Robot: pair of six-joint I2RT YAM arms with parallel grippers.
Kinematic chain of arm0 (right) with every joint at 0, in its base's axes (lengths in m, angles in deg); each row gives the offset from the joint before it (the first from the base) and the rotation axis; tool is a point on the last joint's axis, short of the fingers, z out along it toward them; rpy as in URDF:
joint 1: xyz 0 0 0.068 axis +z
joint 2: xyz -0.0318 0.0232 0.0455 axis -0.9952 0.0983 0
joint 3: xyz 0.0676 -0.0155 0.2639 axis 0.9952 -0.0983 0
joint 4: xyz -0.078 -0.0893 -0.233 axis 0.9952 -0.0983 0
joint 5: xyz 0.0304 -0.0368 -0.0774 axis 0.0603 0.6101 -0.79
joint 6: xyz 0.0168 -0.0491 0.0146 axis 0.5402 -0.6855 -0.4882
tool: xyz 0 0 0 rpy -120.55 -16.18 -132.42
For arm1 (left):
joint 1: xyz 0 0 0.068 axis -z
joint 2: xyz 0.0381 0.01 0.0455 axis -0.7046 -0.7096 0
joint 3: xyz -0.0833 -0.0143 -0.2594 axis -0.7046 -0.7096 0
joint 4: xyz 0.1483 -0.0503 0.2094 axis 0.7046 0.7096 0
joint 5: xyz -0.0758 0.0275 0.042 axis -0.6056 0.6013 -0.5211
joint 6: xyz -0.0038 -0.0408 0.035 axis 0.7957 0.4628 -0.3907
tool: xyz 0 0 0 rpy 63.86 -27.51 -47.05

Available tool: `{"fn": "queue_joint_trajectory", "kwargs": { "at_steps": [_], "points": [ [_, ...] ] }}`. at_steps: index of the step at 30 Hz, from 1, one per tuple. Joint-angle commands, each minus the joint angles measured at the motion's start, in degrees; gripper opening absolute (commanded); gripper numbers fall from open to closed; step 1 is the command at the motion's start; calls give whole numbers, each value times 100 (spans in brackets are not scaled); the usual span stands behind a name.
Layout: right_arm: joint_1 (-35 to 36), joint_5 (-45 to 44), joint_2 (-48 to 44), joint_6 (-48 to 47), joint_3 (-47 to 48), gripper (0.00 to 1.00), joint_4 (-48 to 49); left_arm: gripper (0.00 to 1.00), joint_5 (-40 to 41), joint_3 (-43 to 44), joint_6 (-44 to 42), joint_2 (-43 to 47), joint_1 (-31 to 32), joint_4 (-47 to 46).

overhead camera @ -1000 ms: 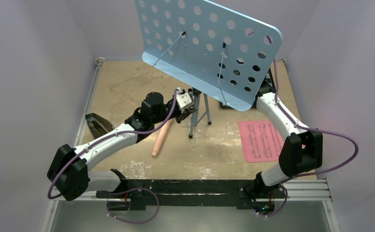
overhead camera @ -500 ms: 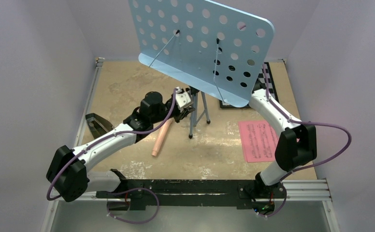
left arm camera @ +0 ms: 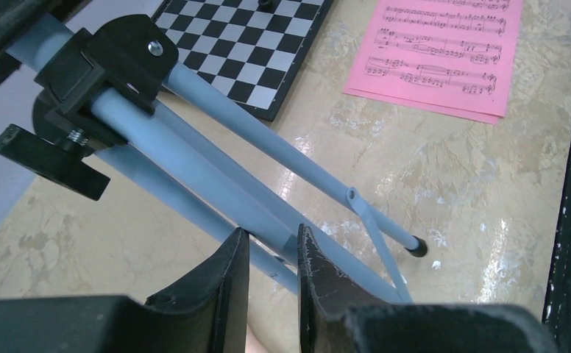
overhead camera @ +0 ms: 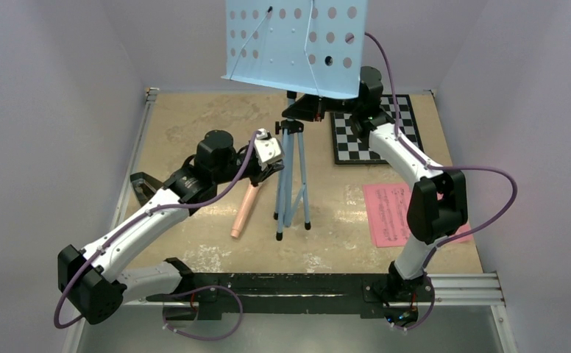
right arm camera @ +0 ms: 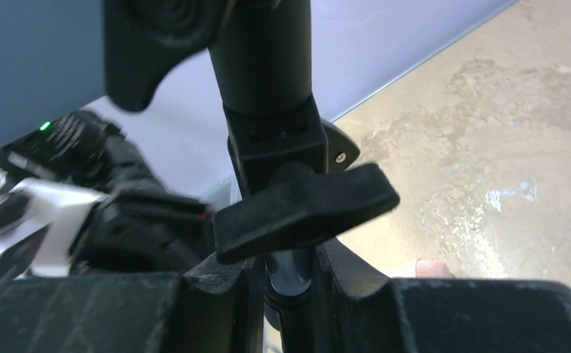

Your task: Pack up the instrument practice props

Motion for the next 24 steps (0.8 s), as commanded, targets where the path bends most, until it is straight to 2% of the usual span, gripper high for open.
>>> {"fn": "queue_joint_trajectory", "kwargs": {
  "at_steps": [1, 12, 23, 24],
  "points": [
    [18, -905, -134, 1033, 702, 0, -218, 0, -1105, 431, -918, 323, 179, 21],
    [1, -814, 255, 1098, -72, 0, -56, 0, -1138, 10, -584, 208, 172, -309],
    [-9, -1107, 1025, 1239, -476, 0, 282, 0, -840, -354, -546, 603, 121, 507],
    [-8, -1118, 1096, 1238, -464, 0, 251, 2, -807, -346, -557, 618, 108, 619]
  ]
}}
